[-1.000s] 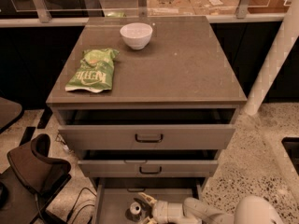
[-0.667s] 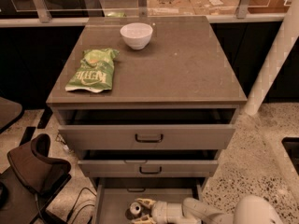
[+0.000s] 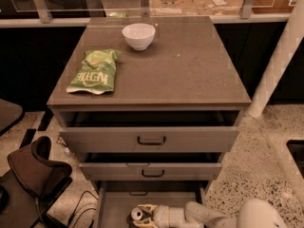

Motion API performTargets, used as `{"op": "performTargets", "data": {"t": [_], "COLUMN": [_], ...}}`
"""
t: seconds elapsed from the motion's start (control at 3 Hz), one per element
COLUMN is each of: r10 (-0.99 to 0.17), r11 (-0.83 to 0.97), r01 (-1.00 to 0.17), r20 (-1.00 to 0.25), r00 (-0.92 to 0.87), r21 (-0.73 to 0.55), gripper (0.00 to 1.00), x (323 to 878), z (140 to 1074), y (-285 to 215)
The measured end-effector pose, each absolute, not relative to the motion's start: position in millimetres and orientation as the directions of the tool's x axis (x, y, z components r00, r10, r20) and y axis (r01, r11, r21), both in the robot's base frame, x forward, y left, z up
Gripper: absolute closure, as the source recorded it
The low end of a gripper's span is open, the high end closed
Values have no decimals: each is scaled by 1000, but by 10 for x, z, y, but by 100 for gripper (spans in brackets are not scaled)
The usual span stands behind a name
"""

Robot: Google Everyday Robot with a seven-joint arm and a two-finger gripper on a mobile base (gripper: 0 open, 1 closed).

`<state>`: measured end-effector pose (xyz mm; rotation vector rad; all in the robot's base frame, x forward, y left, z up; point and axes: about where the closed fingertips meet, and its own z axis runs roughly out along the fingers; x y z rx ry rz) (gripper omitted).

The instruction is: Pick redbull can from bottom drawer and place on counter

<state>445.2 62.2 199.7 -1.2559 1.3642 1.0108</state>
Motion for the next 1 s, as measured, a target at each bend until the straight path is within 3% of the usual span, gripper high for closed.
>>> {"op": "performTargets", "data": {"t": [0.33,1.0], "r10": [-170,-153], "r11": [115,115], "r01": [-993,-993], "r20": [-985,-988], "r00": [20,20], "r21": [-40,-38], "gripper": [100,100], "x": [4442,4430], "z": [1997,2172], "y": [640,583]}}
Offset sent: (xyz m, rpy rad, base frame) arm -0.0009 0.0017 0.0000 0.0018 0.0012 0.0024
